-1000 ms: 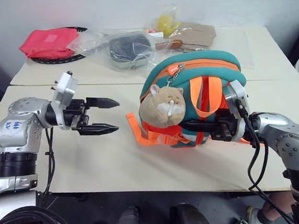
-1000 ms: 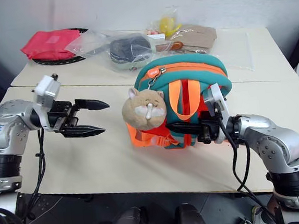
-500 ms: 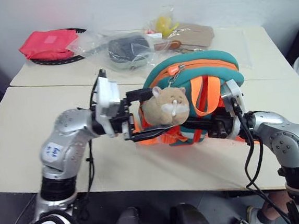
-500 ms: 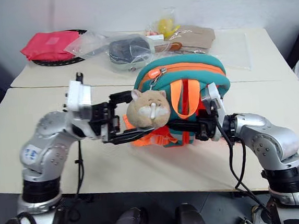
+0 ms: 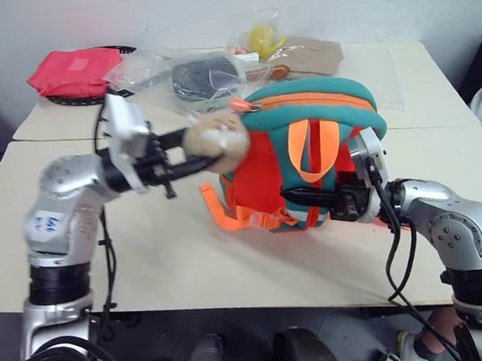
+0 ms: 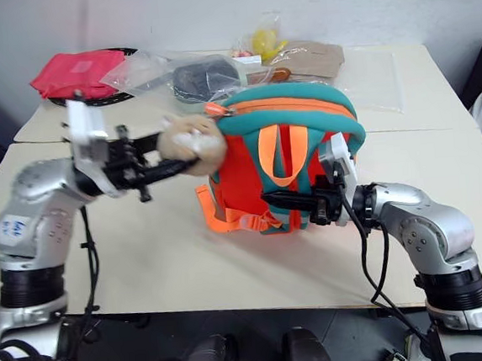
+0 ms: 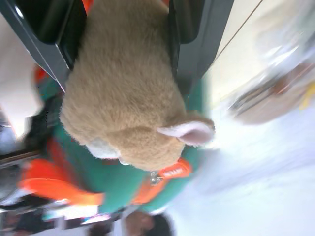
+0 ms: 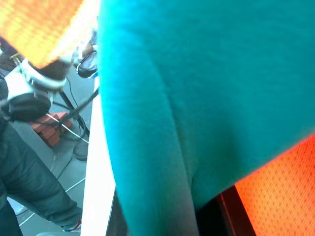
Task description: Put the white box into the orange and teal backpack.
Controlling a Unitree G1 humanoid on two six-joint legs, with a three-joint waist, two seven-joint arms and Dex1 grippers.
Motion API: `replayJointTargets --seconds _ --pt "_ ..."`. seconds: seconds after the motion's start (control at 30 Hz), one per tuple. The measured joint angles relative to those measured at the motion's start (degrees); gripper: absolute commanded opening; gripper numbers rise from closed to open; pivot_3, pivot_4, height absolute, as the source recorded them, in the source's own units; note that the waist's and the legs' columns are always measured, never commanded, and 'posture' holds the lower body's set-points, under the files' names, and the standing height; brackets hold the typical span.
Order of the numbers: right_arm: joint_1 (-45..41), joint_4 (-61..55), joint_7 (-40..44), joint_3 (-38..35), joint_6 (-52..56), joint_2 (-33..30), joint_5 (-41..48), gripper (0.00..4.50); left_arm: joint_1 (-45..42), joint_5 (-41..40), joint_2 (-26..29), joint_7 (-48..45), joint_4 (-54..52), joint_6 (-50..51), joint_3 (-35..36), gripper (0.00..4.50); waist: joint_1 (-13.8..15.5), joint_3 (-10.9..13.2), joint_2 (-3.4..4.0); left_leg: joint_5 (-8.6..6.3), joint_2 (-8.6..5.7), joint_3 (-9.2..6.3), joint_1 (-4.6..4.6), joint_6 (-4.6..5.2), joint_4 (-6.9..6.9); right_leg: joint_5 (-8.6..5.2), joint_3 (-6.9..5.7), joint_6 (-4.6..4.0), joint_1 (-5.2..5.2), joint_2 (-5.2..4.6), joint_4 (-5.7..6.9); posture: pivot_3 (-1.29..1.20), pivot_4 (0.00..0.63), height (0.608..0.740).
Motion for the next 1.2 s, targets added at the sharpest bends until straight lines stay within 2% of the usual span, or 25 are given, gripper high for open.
replayJointTargets --seconds 0.13,0.3,0.4,0.53,0.7,0.73,0.83,0.9,1.07,1.1,1.2 --pt "0.7 -1.5 -1.5 -0.3 0.1 0.2 0.2 0.00 2.4 5.8 1.3 2.7 5.6 2.4 -3.6 1.62 0.0 0.0 0.00 -0.03 -0.03 0.01 -0.01 0.06 0.02 0.00 0.02 0.00 0.02 -0.05 0.00 0.00 0.150 0.740" --pt "3.1 -3.1 -3.8 -1.0 0.2 0.8 1.3 0.00 10.1 7.2 -3.8 2.3 7.4 3.0 -9.2 1.62 0.0 0.0 0.00 -0.04 -0.02 0.01 -0.04 0.05 0.03 0.00 0.01 0.00 -0.03 -0.05 0.00 0.00 0.150 0.740" --pt "3.6 -3.7 -5.0 -1.4 0.1 1.7 1.9 0.00 10.4 7.6 -5.4 2.9 7.4 1.9 -9.0 1.62 0.1 0.0 0.02 -0.04 -0.02 0.00 0.00 0.06 0.04 0.00 0.01 0.00 0.01 -0.06 0.03 0.00 0.150 0.740" --pt "6.7 -4.7 -4.0 -1.7 -4.3 1.3 -0.9 1.36 12.2 8.0 -6.3 3.0 6.8 0.1 -8.7 2.84 0.4 0.0 0.02 -0.07 -0.06 0.00 -0.02 0.09 0.01 0.00 0.00 0.00 0.01 -0.08 -0.03 0.00 0.150 0.740" --pt "16.4 -1.4 3.1 -6.1 -16.2 -5.5 -9.3 3.07 20.7 6.9 0.5 -0.9 4.8 -3.5 -2.3 4.37 -0.2 0.0 0.02 -0.13 -0.02 0.11 -0.03 0.10 -0.07 0.00 0.04 0.00 -0.01 -0.06 -0.09 0.00 0.150 0.740" --pt "18.0 0.5 4.7 -8.2 -19.1 -7.0 -10.8 3.41 23.4 6.3 2.6 -2.2 4.0 -4.1 0.1 4.50 -0.4 0.0 0.02 -0.13 0.00 0.12 -0.01 0.10 -0.06 0.00 0.05 0.00 -0.01 -0.06 -0.13 0.00 0.150 0.740" --pt "23.5 8.4 10.6 -15.3 -29.3 -12.7 -16.0 4.42 34.0 5.8 7.7 -3.8 0.5 -4.8 7.2 4.50 -0.2 0.0 0.07 -0.30 -0.02 0.11 0.08 0.40 -0.09 -0.01 0.06 -0.01 0.08 -0.08 -0.16 0.00 0.150 0.740" --pt "25.7 13.5 14.6 -18.5 -35.6 -15.6 -18.8 4.46 39.3 5.7 8.0 -3.6 -0.8 -5.3 11.4 4.50 -0.1 0.0 0.09 -0.32 0.01 0.09 0.15 0.42 -0.08 -0.01 0.05 -0.02 0.16 -0.09 -0.21 0.00 0.150 0.740" --pt "24.3 27.5 21.0 -19.9 -52.4 -18.1 -24.9 4.46 55.7 5.9 6.6 -3.2 -8.8 -8.0 21.1 4.50 -0.2 0.0 0.09 -0.44 0.02 0.07 0.72 0.36 -0.26 -0.05 0.03 -0.09 0.79 -0.09 -0.50 0.00 0.150 0.740" --pt "23.5 30.0 21.5 -19.4 -54.4 -18.1 -25.7 4.46 57.2 6.1 6.3 -2.9 -9.2 -8.5 21.6 4.50 -0.2 0.0 0.11 -0.48 0.02 0.10 1.01 0.34 -0.38 -0.10 0.05 -0.18 1.05 -0.10 -0.58 0.00 0.150 0.740" --pt "19.2 36.1 22.0 -16.7 -59.1 -17.7 -27.9 4.46 58.0 6.4 6.1 -0.9 -10.4 -8.2 22.1 4.50 -0.1 0.0 0.12 -0.43 0.02 0.11 1.08 0.29 -0.55 -0.15 0.04 -0.28 1.03 -0.10 -0.55 0.00 0.150 0.740"
